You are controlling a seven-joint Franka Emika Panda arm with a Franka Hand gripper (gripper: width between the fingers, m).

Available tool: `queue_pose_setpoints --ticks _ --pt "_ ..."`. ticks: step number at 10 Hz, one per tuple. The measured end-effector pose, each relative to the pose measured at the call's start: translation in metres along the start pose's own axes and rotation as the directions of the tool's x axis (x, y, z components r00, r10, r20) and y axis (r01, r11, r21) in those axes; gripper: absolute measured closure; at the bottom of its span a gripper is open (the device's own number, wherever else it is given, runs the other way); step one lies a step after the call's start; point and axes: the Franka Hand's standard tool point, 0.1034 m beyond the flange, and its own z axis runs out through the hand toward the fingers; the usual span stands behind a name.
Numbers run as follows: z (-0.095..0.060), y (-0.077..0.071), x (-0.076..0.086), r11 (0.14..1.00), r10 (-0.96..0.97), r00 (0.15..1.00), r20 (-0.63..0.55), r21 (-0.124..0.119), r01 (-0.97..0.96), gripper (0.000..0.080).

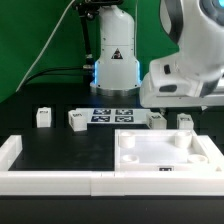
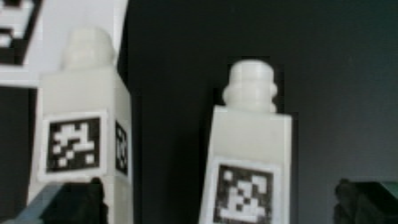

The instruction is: Assemble one leg

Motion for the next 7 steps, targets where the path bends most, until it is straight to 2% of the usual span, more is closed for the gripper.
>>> queue_pose_setpoints --ticks 1,2,7 --pt "0.001 -0.001 0.001 1.000 -0.001 0.994 0.106 -0.005 0.002 0.0150" --pt "0.001 -0.002 0.004 1.000 0.000 0.987 0.158 -0.007 0.001 0.0150" --pt "0.012 -0.013 0.005 1.000 -0.007 0.985 0.170 -0.018 0.010 0.0150"
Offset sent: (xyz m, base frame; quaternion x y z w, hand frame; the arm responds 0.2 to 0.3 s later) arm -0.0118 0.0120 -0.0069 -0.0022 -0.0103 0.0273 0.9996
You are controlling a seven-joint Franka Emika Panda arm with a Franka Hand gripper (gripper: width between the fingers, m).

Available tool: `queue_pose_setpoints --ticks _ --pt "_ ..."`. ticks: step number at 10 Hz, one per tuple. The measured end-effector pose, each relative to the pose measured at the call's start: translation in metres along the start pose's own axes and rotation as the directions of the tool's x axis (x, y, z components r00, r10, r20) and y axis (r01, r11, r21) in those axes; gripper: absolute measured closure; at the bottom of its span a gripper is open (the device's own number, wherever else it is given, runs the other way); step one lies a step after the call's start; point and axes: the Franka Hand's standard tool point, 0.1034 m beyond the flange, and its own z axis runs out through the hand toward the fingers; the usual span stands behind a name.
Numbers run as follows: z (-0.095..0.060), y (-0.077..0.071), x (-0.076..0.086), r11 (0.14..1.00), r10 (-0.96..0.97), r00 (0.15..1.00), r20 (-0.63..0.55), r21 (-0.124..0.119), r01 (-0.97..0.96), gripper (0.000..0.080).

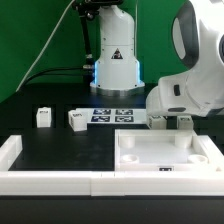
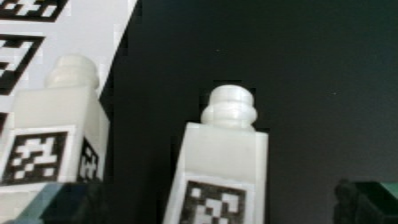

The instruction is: Assemble one leg

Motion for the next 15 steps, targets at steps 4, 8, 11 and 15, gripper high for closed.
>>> queue_pose_setpoints --ticks 4,8,11,15 --pt "0.0071 -0.0005 0.0063 1.000 -0.001 1.000 -0.002 0.000 0.001 0.0150" --pt "0.0093 0.0035 0.0092 1.000 -0.006 1.000 -0.009 0.002 0.006 0.0259" --pt "0.0092 0.0035 0.0092 1.000 -0.006 1.000 -0.009 0.003 0.006 0.0511" --pt "0.0092 0.0035 0.0092 1.000 -0.006 1.000 -0.009 0.003 0.006 0.0511"
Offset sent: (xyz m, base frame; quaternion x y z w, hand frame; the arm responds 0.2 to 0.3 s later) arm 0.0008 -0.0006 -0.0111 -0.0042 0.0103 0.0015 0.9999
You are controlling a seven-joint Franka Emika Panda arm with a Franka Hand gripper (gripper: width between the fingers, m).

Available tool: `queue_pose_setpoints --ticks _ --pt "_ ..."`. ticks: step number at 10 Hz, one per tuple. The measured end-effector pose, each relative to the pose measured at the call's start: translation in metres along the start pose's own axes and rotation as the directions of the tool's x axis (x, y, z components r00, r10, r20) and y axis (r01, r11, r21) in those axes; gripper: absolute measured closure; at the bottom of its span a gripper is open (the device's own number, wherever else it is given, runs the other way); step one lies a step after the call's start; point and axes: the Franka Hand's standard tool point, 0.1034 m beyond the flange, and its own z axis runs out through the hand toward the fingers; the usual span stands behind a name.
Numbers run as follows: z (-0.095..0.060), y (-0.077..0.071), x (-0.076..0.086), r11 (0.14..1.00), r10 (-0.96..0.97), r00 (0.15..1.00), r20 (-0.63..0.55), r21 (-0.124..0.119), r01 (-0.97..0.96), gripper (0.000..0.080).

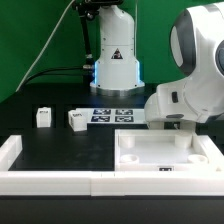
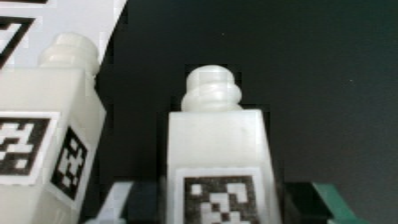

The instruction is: Assemble one leg

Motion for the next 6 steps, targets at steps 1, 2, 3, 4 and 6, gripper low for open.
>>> queue_pose_setpoints --ticks 1,2,3,4,6 --pt "-0.002 0.000 -0.001 1.000 -0.004 1.000 -0.001 -0.005 0.004 0.0511" --pt "-0.011 -0.002 -0.007 1.000 -0.018 1.000 -0.010 -0.010 0.018 0.0511" --pt "-0.022 -0.004 -0.015 1.000 -0.022 0.999 -0.025 -0.012 0.021 0.0510" --pt "-0.032 -0.004 -0.023 1.000 -0.022 0.999 -0.038 -0.014 0.022 0.0509" --pt "-0.057 -0.003 -0.039 1.000 -0.023 0.998 -0.054 -0.017 0.022 0.0509"
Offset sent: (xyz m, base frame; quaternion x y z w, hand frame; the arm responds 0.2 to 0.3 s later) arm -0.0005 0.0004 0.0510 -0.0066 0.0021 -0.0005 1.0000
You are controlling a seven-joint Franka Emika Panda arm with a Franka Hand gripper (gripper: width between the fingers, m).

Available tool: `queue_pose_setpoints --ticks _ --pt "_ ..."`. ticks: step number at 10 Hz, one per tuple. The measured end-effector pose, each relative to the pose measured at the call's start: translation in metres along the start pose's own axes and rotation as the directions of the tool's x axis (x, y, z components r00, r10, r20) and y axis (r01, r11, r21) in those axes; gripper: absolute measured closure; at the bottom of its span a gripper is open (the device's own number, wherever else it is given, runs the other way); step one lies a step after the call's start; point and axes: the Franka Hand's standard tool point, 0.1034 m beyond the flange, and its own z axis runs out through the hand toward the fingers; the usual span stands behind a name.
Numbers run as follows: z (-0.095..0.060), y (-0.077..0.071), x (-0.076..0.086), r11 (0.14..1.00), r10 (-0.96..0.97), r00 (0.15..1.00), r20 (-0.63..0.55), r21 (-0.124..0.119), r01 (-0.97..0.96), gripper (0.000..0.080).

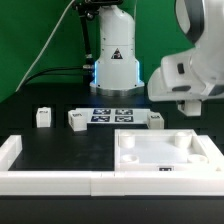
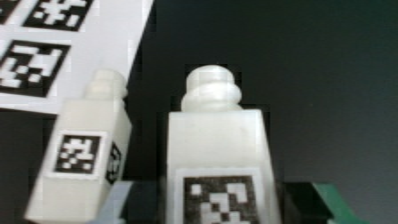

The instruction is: Assemble one leg

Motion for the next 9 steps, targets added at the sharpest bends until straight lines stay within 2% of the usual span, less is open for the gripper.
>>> queue_pose_setpoints --ticks 1,2,3,4,5,7,8,9 --pt "-0.008 -0.003 -0.001 1.000 -0.007 1.000 -0.024 -0.001 0.007 0.0509" --pt "-0.008 -0.004 0.004 1.000 -0.008 0.999 -0.049 0.002 0.008 0.0509" --pt "-0.013 -0.006 0.014 1.000 -0.006 0.990 -0.141 0.010 0.008 0.0509" --pt "-0.015 -0.005 0.011 1.000 -0.004 0.975 -0.222 0.011 0.007 0.0509" --pt "-0.017 -0.006 0.015 1.000 -0.002 0.949 -0.316 0.017 0.008 0.0509" --pt "-0.020 -0.005 0.015 1.000 0.001 0.849 -0.528 0.024 0.014 0.0509" --pt "-0.024 0.004 0.013 0.999 0.035 0.776 -0.630 0.048 -0.006 0.0509" --pt "-0.027 0.009 0.011 0.998 0.044 0.734 -0.677 0.056 -0.009 0.0509"
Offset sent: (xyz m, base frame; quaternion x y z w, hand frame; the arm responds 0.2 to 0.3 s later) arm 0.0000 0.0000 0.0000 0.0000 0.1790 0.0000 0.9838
